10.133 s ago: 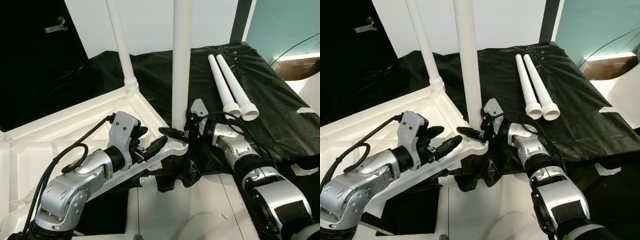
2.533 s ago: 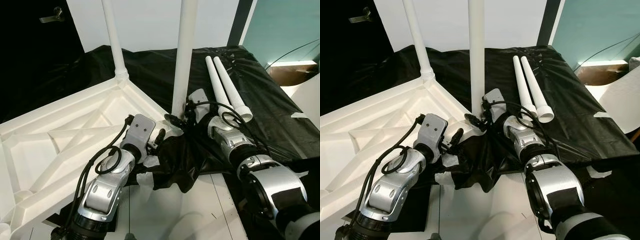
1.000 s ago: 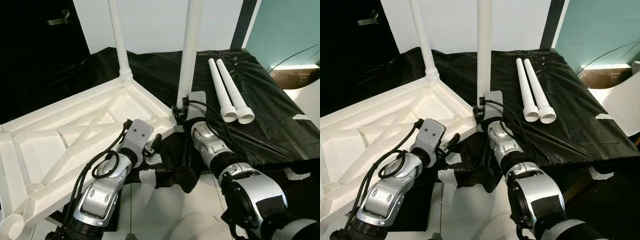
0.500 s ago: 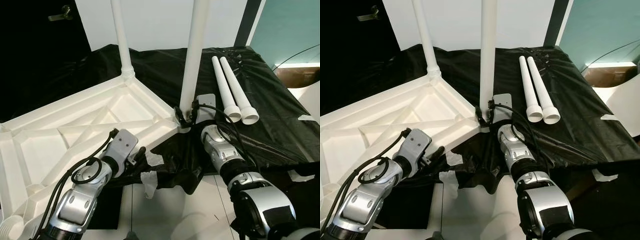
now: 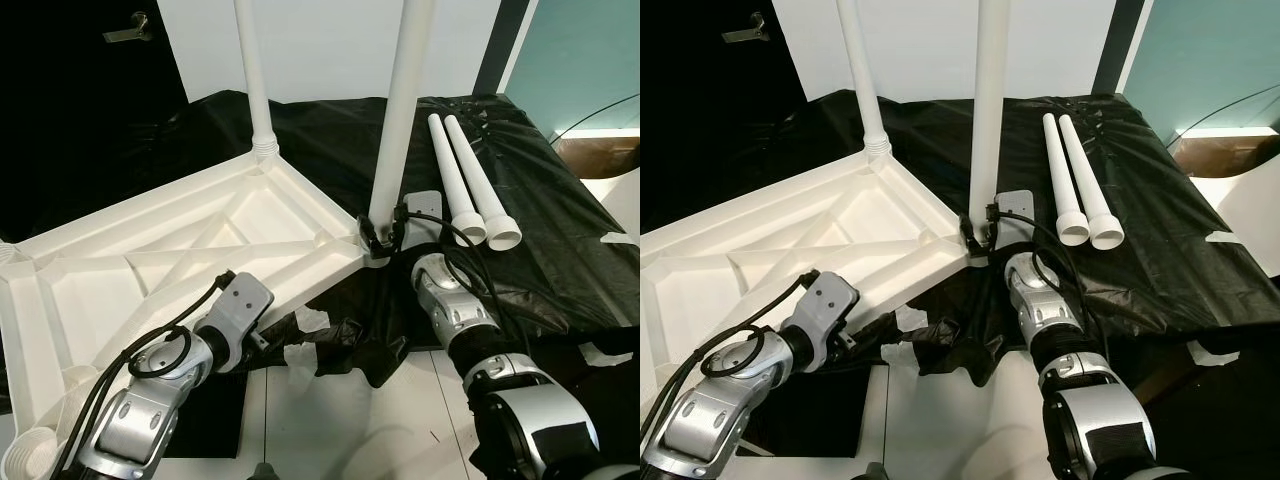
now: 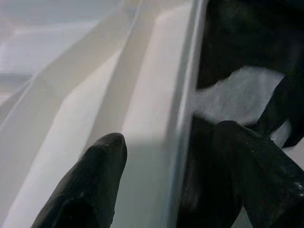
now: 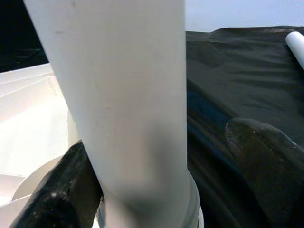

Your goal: Building children table

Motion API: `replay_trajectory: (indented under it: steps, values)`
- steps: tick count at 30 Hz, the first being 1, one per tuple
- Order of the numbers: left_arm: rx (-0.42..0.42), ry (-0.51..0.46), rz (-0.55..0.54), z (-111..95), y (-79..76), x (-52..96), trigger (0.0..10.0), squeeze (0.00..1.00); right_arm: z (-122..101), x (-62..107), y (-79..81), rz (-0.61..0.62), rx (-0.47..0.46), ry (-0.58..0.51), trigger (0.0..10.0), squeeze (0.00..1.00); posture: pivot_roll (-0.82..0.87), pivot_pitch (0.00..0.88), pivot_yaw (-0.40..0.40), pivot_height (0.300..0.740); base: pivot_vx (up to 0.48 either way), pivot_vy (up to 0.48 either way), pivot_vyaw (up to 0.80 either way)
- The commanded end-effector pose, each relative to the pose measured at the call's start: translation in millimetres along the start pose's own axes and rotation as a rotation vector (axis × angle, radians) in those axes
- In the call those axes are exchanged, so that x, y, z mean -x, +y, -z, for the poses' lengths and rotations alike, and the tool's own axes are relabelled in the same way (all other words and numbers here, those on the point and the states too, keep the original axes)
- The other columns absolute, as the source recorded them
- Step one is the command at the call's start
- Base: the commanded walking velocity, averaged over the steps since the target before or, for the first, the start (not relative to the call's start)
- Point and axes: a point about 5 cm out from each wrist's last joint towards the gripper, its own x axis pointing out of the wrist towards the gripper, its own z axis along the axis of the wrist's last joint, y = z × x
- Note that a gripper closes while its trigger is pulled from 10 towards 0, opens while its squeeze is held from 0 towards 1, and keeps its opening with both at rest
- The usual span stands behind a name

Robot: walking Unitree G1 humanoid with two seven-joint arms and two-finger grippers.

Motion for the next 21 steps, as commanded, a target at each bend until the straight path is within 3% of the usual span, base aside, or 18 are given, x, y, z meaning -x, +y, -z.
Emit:
replay_trajectory:
  steps: [1,2,3,9,10,12,13,15,16,21]
  values:
    - [0.012,0.033,0.004,6.0,0.2,1.6,9.8,0.00,6.1,5.7,-16.7,0.060,-0.016,0.028,10.0,0.00,0.08,0.001,0.011,0.740,0.000,0.000,0.00]
    - [0.006,0.060,-0.002,10.1,2.5,2.7,9.0,0.00,4.4,6.2,-17.1,0.051,-0.021,0.017,10.0,0.00,0.08,0.001,0.011,0.740,0.000,0.000,0.00]
    - [0.003,0.084,-0.018,13.4,6.1,3.6,10.0,0.00,2.3,6.4,-15.6,0.022,-0.032,0.001,10.0,0.00,0.07,0.005,0.016,0.740,0.000,0.000,0.00]
    - [0.022,0.138,-0.061,20.0,16.0,5.8,10.0,0.00,-2.4,8.1,-7.8,-0.092,-0.067,-0.039,10.0,0.00,0.07,0.007,0.019,0.740,0.000,0.000,0.00]
    - [0.024,0.145,-0.067,20.6,17.7,6.3,6.5,0.00,-2.6,8.6,-5.7,-0.117,-0.069,-0.041,10.0,0.00,0.07,0.010,0.020,0.740,0.000,0.000,0.00]
    - [0.024,0.145,-0.067,20.6,17.7,6.3,6.5,0.00,-2.6,8.6,-5.7,-0.117,-0.069,-0.041,10.0,0.00,0.07,0.010,0.020,0.740,0.000,0.000,0.00]
    - [0.025,0.151,-0.068,21.0,19.3,7.4,1.8,0.00,-2.4,9.7,-1.8,-0.156,-0.068,-0.041,10.0,0.00,0.06,0.014,0.022,0.740,0.000,0.000,0.00]
    - [0.025,0.151,-0.068,21.0,19.3,7.4,1.8,0.00,-2.4,9.7,-1.8,-0.156,-0.068,-0.041,10.0,0.00,0.06,0.014,0.022,0.740,0.000,0.000,0.00]
    - [0.033,0.157,-0.075,21.3,21.7,8.7,0.0,0.00,-2.0,11.5,2.0,-0.189,-0.076,-0.040,10.0,0.00,0.06,0.016,0.022,0.740,0.000,0.000,0.00]
    - [0.022,0.162,-0.094,19.5,26.7,9.3,0.0,0.00,-5.4,14.8,7.3,-0.224,-0.112,-0.074,10.0,0.00,0.06,0.017,0.025,0.740,0.000,0.000,0.00]
